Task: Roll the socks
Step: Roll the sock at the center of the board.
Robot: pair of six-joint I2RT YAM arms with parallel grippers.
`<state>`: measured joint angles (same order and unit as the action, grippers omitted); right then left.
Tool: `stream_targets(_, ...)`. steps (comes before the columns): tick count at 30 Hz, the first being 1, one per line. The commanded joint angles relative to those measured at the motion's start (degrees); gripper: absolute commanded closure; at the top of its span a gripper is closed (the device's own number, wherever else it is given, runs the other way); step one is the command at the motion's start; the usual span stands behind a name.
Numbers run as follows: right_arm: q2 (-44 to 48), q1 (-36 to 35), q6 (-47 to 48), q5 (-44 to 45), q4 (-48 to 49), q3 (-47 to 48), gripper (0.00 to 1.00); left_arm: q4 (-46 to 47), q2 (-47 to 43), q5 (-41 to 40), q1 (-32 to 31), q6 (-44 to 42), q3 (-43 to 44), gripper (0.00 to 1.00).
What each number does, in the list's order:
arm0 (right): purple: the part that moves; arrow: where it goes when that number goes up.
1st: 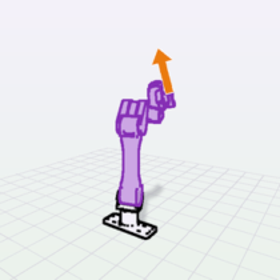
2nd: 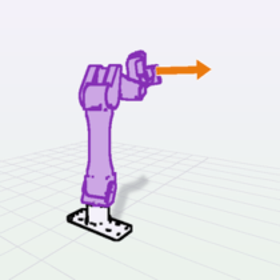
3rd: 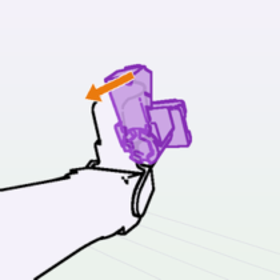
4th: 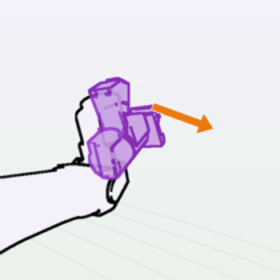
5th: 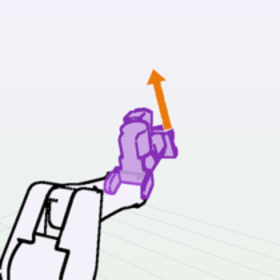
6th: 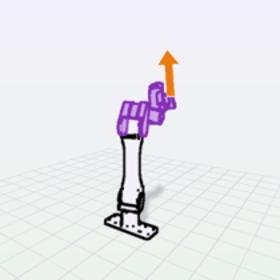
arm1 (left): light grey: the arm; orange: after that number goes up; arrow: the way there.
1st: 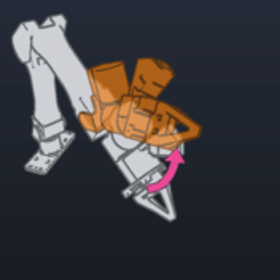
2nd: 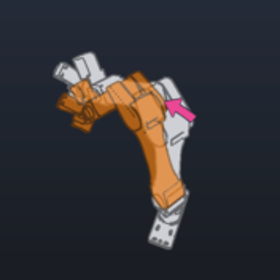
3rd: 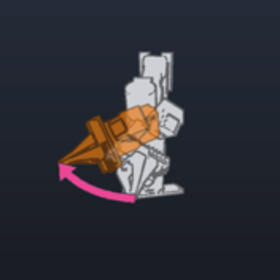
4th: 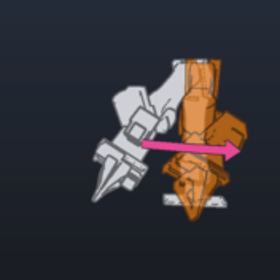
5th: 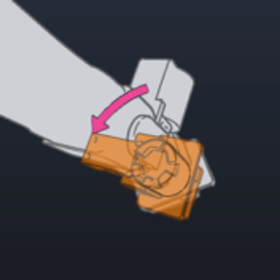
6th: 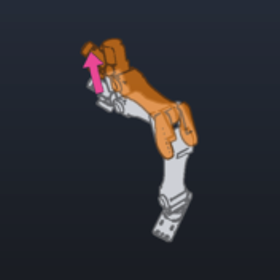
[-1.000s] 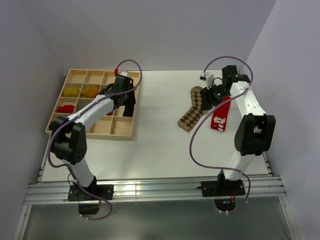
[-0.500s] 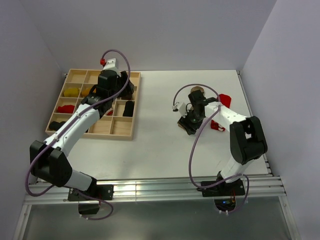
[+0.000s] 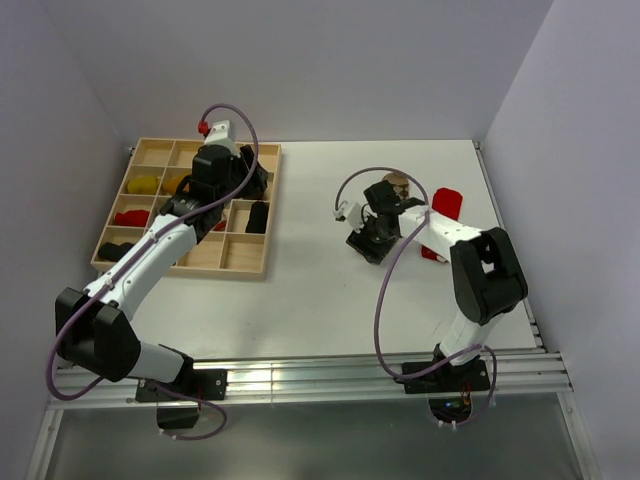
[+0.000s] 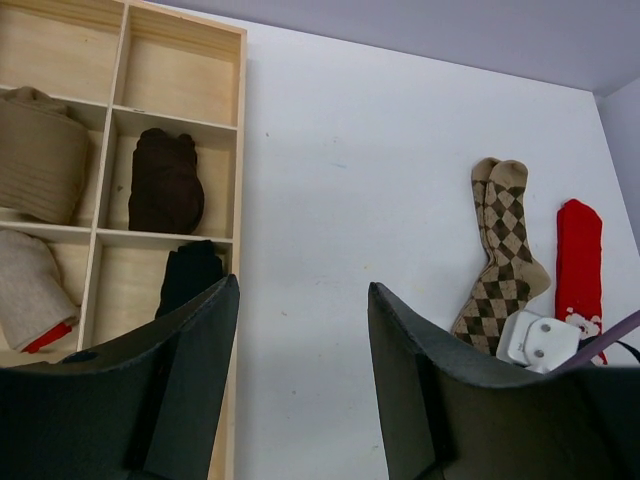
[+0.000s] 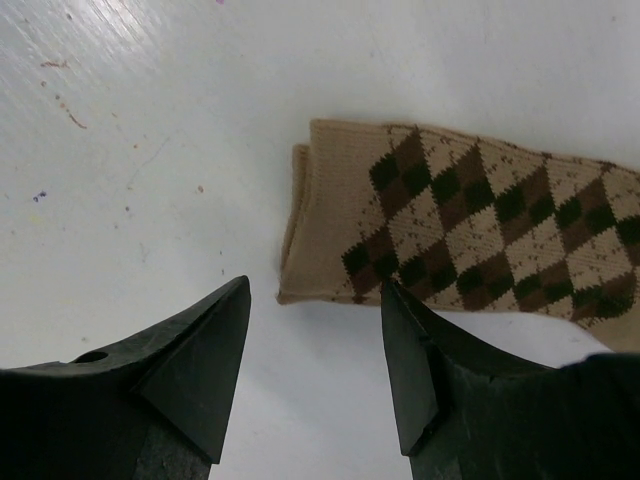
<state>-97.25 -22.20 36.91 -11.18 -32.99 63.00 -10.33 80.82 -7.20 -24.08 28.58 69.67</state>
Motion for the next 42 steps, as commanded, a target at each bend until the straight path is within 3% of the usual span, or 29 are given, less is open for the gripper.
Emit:
stream_targets(1,-0.74,-1.62,-0.87,1.6,3.63,1.07,0.38,3.03,-2.68,1.4,0.17,-0.89,0.03,0.41)
stream_targets(14,-7.07,-2.68,0.36,5.99,3.38,1.95,0.4,3.91,-2.86,1.92,0.17,-3.17,-0.94,0.41)
stream_targets(18,-8.13,-2.68,0.62,5.65,2.76,2.3,0.46,4.79,-3.56,2.8,0.08,-3.62,-1.99,0.42)
stream_targets(23,-9.27,-2.41,0.89,4.24,-0.22,3.96,0.62,5.49,-4.09,2.98,-0.27,-3.88,-3.83,0.45)
stream_targets(25,-9.18,-2.24,2.11,1.53,-2.33,4.67,0.7,6.9,-4.96,1.85,-0.97,-3.71,-4.98,0.48)
stream_targets(28,-9.36,-2.24,4.31,-5.15,-7.16,7.04,0.73,8.82,-7.16,0.62,-1.94,-3.18,-7.87,0.54)
stream_targets(32,-11.9,-2.24,9.93,-18.67,-21.39,15.19,0.74,12.87,-12.85,-1.84,-3.6,-2.91,-13.75,0.63)
stream_targets(40,-21.21,-4.87,26.53,-36.0,-48.78,26.99,0.74,17.97,-22.02,-5.09,-12.39,-6.6,-22.29,0.67)
stream_targets(42,-22.89,-5.23,27.35,-38.47,-49.89,27.62,0.74,19.2,-22.89,-7.29,-17.57,-9.85,-24.14,0.67)
